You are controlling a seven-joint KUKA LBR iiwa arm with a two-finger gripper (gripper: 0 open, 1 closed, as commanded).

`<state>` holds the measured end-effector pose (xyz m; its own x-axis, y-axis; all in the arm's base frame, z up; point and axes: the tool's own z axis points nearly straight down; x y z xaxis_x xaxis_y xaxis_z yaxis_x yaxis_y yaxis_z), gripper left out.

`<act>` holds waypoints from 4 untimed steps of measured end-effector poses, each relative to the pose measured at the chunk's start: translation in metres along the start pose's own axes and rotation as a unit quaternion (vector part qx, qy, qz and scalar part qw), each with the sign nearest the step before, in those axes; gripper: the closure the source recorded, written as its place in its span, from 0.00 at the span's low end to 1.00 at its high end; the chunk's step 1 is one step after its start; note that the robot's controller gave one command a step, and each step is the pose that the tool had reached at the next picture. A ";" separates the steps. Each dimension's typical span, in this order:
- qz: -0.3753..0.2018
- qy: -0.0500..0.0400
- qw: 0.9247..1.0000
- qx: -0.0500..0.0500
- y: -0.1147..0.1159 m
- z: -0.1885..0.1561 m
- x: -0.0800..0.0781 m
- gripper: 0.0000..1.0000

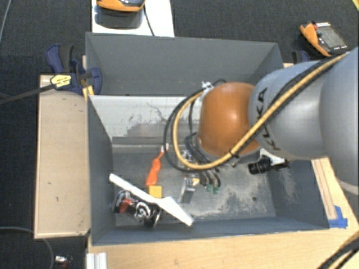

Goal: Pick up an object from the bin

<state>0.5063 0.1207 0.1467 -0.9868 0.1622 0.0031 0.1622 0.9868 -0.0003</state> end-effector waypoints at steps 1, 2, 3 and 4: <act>-0.021 -0.001 1.000 -0.001 0.018 0.028 0.022 0.00; 0.039 0.000 0.999 0.000 -0.006 0.042 0.008 0.00; 0.017 -0.001 1.000 0.000 -0.017 0.024 0.014 0.00; 0.089 0.001 0.996 0.001 -0.033 0.052 0.012 0.00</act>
Offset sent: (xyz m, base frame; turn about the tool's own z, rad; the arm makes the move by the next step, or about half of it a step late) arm -0.0016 -0.0259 -0.0529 0.1668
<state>0.4891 0.0903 0.0951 -0.9421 0.3354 0.0044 0.3354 0.9421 -0.0029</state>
